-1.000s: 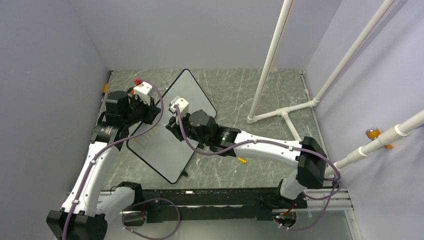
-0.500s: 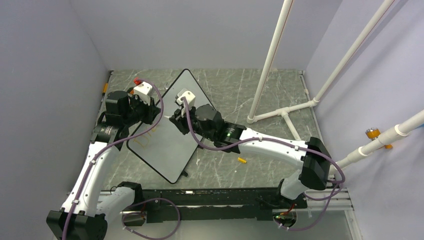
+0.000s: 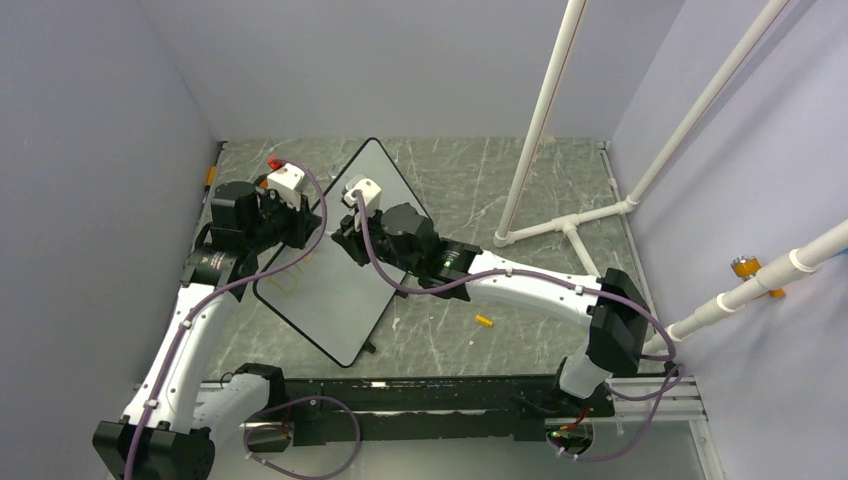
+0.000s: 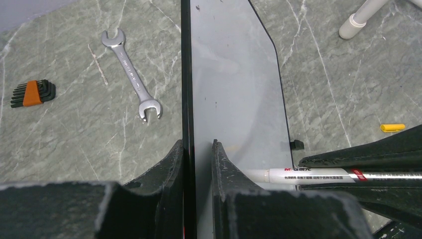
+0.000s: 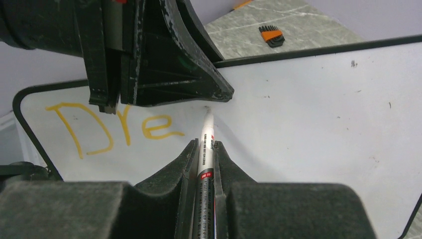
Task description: Write a sentence on the whiteboard
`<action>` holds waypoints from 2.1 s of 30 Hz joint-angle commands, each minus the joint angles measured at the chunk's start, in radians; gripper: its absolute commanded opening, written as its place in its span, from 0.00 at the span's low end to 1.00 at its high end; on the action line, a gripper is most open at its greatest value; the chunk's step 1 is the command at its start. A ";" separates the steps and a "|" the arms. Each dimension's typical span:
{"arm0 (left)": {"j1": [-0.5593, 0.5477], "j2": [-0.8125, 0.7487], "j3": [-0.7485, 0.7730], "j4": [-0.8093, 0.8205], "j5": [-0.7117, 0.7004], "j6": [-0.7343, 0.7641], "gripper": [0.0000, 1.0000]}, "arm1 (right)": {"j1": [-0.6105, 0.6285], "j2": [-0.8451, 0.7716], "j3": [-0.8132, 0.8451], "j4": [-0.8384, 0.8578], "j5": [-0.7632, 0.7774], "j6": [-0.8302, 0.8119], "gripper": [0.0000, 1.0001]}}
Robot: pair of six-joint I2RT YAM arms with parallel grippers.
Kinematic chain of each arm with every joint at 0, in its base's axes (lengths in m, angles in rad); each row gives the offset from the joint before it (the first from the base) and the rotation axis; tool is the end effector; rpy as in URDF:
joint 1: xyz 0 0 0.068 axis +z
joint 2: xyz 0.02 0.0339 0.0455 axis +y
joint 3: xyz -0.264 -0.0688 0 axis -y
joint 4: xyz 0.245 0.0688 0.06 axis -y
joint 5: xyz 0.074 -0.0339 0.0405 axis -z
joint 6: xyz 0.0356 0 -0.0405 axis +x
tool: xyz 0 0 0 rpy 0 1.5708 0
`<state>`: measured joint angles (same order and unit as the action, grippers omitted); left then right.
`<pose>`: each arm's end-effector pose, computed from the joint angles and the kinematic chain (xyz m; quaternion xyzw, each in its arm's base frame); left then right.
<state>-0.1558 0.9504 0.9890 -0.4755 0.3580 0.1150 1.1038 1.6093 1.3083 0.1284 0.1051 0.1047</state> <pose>0.2018 -0.0443 0.3523 0.2068 0.8096 -0.1609 0.5253 0.1788 0.3463 0.3432 -0.3365 0.6872 0.3320 0.5517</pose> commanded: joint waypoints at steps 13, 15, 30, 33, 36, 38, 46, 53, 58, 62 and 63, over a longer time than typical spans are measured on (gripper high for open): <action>-0.022 0.017 -0.042 -0.172 0.021 0.072 0.00 | -0.005 0.023 0.051 0.038 -0.087 0.015 0.00; -0.022 0.019 -0.041 -0.170 0.021 0.072 0.00 | -0.006 0.019 0.044 0.039 -0.096 0.019 0.00; -0.022 0.020 -0.041 -0.172 0.018 0.071 0.00 | -0.005 -0.026 -0.074 0.033 -0.107 0.031 0.00; -0.022 0.019 -0.041 -0.172 0.018 0.071 0.00 | -0.006 -0.020 -0.058 0.021 -0.070 0.023 0.00; -0.022 0.019 -0.042 -0.170 0.019 0.071 0.00 | -0.010 -0.006 -0.021 0.009 -0.054 0.013 0.00; -0.022 0.018 -0.042 -0.172 0.019 0.071 0.00 | -0.010 0.002 0.004 -0.002 -0.047 0.004 0.00; -0.022 0.017 -0.042 -0.171 0.021 0.071 0.00 | -0.018 0.039 0.088 -0.031 -0.028 -0.021 0.00; -0.022 0.016 -0.043 -0.170 0.021 0.071 0.00 | -0.018 0.046 0.106 -0.027 -0.053 -0.012 0.00; -0.022 0.016 -0.043 -0.171 0.020 0.071 0.00 | -0.018 0.037 0.079 -0.026 -0.056 -0.004 0.00; -0.022 0.015 -0.041 -0.171 0.018 0.071 0.00 | -0.018 0.021 0.034 -0.018 -0.052 0.011 0.00; -0.022 0.015 -0.041 -0.170 0.018 0.071 0.00 | -0.018 0.017 0.022 -0.017 -0.053 0.016 0.00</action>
<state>-0.1558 0.9516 0.9890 -0.4767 0.3508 0.1146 1.0897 1.6436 1.3685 0.0925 0.0513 0.0994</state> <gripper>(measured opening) 0.209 0.150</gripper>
